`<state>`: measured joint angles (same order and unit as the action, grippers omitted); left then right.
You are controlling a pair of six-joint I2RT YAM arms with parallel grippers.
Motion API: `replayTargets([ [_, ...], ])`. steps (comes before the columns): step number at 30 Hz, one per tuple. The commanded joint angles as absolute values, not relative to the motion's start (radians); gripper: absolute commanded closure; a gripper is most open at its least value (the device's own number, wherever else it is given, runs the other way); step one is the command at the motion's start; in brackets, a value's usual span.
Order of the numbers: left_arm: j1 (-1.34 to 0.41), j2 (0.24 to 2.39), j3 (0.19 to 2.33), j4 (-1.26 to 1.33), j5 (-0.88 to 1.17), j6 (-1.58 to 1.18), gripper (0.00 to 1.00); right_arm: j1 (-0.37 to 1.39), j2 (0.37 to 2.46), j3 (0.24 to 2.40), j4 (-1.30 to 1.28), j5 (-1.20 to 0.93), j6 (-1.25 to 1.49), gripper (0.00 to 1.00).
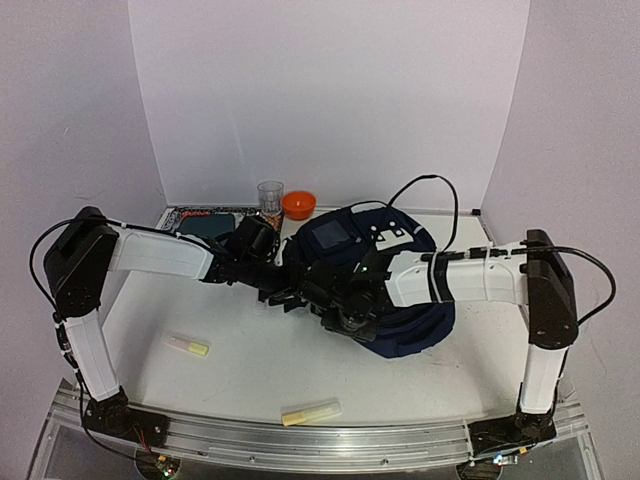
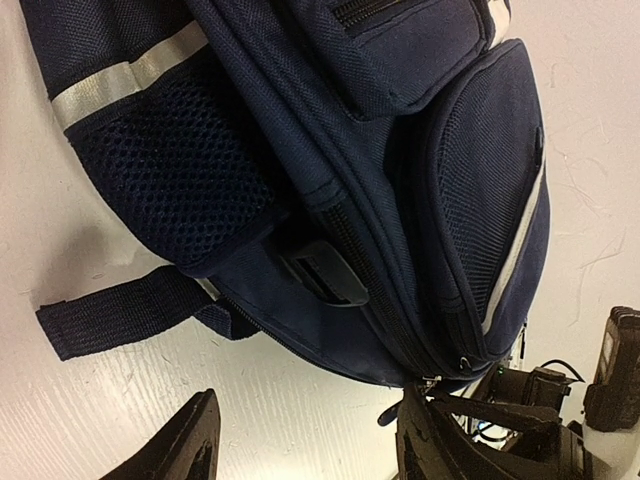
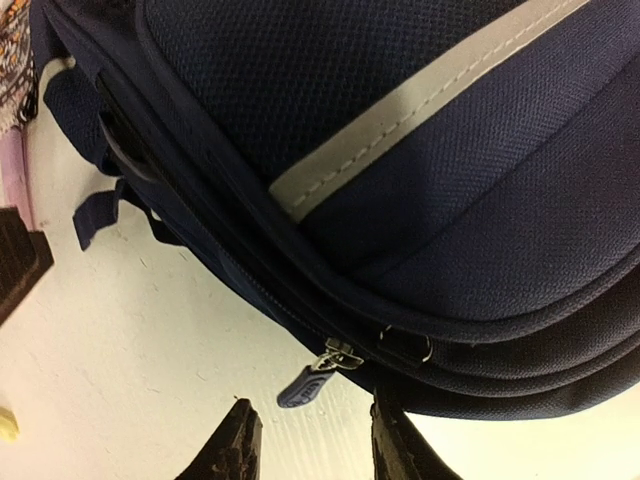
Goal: Pack the student bag
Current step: Pick up the second largest pocket of the bag from the student bag, then zip the student bag into the second largest pocket of the bag.
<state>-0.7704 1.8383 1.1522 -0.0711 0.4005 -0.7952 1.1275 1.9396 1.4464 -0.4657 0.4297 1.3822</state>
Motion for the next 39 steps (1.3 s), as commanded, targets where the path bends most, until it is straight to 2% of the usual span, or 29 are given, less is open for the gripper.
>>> replayTargets([
  [1, -0.771, 1.846, 1.193, -0.067, 0.424, -0.807, 0.39, 1.127, 1.983, 1.499, -0.550, 0.504, 1.479, 0.60],
  [8, -0.771, 1.850, 1.198, -0.069, 0.435, -0.806, 0.39, 1.119, 2.038, 1.517, -0.562, 0.490, 1.514, 0.61],
  [12, -0.771, 1.850, 1.199, -0.069, 0.441, -0.809, 0.39, 1.111, 2.053, 1.511, -0.566, 0.499, 1.535, 0.66],
  [18, -0.772, 1.860, 1.207, -0.069, 0.462, -0.830, 0.39, 1.107, 2.046, 1.516, -0.585, 0.503, 1.509, 0.94],
  [20, -0.772, 1.867, 1.213, -0.069, 0.472, -0.843, 0.39, 1.106, 2.029, 1.505, -0.587, 0.494, 1.491, 1.00],
  [34, -0.820, 1.972, 1.296, 0.016, 0.570, -1.050, 0.39, 1.114, 1.865, 1.440, -0.488, 0.411, 1.151, 1.00],
  [39, -0.842, 2.029, 1.337, 0.073, 0.563, -1.107, 0.48, 1.114, 1.851, 1.445, -0.478, 0.384, 1.041, 1.00],
])
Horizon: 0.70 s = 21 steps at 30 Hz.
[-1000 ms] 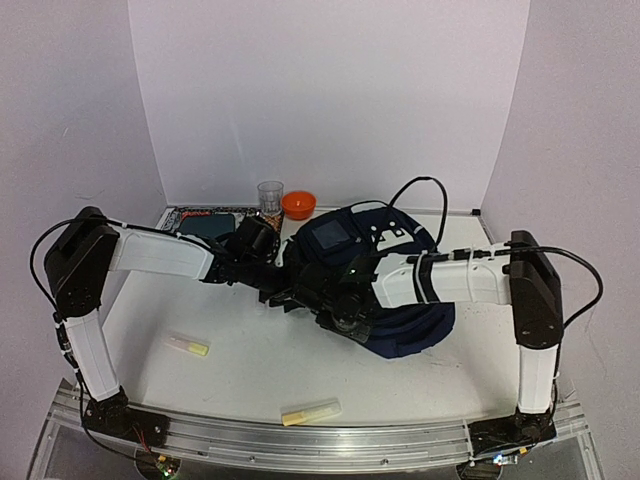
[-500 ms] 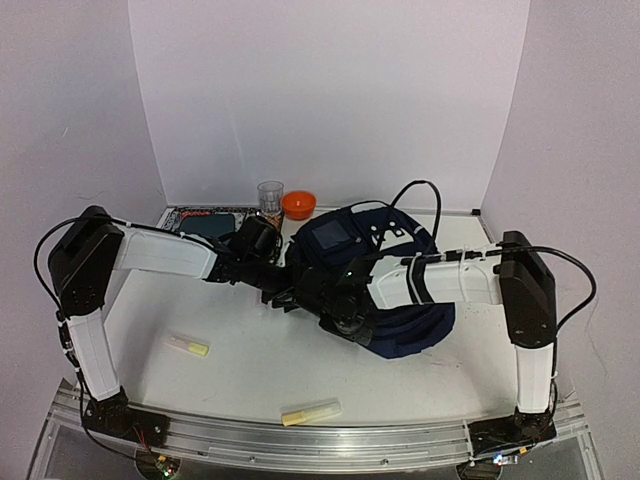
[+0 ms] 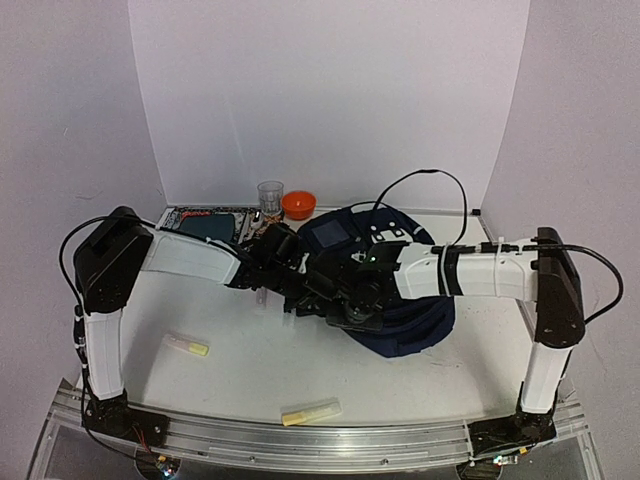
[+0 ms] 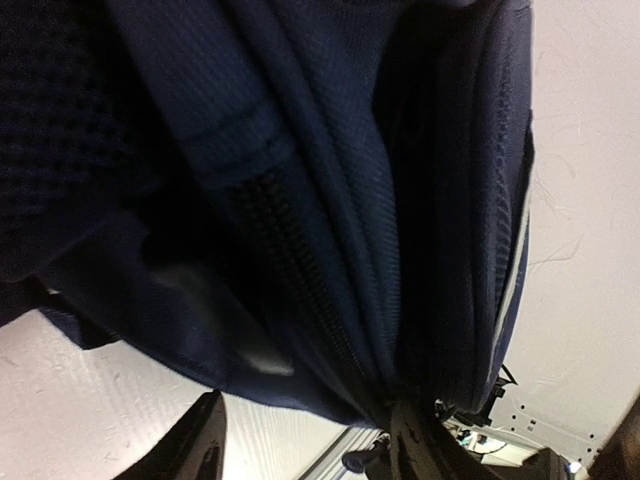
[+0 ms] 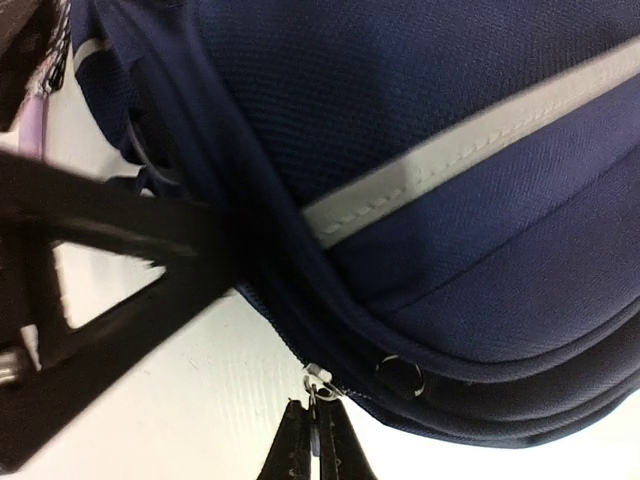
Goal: Pack the student bag
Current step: Zip the student bag into the second largest pocket of the bag.
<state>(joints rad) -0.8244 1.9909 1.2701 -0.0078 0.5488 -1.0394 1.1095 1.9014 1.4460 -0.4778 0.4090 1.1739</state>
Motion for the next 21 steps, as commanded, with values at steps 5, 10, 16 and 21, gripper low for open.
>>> replayTargets([
  [5, -0.851, 2.052, 1.348, 0.099, 0.537, -1.131, 0.80, 1.115, 1.810, 1.398, -0.477, 0.359, 0.982, 1.00],
  [10, -0.823, 2.016, 1.297, 0.091, 0.477, -1.094, 1.00, 1.112, 1.709, 1.276, -0.485, 0.351, 0.946, 1.00],
  [16, -0.730, 2.002, 1.327, -0.143, 0.390, -0.893, 1.00, 1.097, 1.549, 1.122, -0.601, 0.397, 0.949, 1.00],
  [21, -0.632, 2.042, 1.444, -0.334, 0.373, -0.697, 1.00, 1.072, 1.430, 1.036, -0.673, 0.405, 0.946, 1.00],
])
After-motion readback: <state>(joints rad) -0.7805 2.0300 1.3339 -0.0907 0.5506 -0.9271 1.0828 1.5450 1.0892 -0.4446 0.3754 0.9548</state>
